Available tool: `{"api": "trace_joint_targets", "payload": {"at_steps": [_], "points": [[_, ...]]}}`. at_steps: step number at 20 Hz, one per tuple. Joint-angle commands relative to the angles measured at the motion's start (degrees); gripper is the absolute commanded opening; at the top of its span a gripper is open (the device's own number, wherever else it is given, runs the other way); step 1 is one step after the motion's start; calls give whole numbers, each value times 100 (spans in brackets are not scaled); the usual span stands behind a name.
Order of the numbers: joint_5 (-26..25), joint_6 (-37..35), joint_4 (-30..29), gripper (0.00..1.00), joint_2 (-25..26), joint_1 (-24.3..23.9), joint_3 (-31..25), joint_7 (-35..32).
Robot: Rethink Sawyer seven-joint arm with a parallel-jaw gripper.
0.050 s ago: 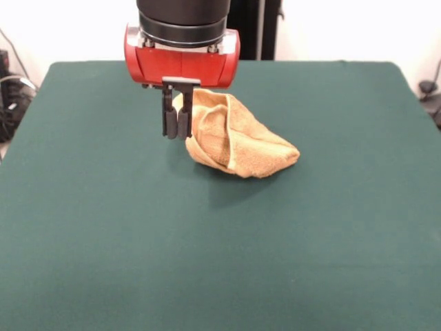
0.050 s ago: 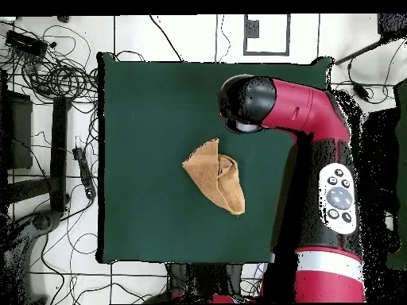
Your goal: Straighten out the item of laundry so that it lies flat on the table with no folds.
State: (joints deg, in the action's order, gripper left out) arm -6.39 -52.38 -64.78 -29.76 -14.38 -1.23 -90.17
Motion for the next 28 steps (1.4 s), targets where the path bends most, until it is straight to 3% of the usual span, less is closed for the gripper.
{"api": "trace_joint_targets", "payload": {"at_steps": [1,8,20,28], "points": [[5,-153,-653,0,111,131,-433,-232],[27,96,-786,0,126,191,-410,-444],[159,-167,-484,0,249,592,-197,-1105],[186,-225,-433,0,269,525,-189,-905]]}}
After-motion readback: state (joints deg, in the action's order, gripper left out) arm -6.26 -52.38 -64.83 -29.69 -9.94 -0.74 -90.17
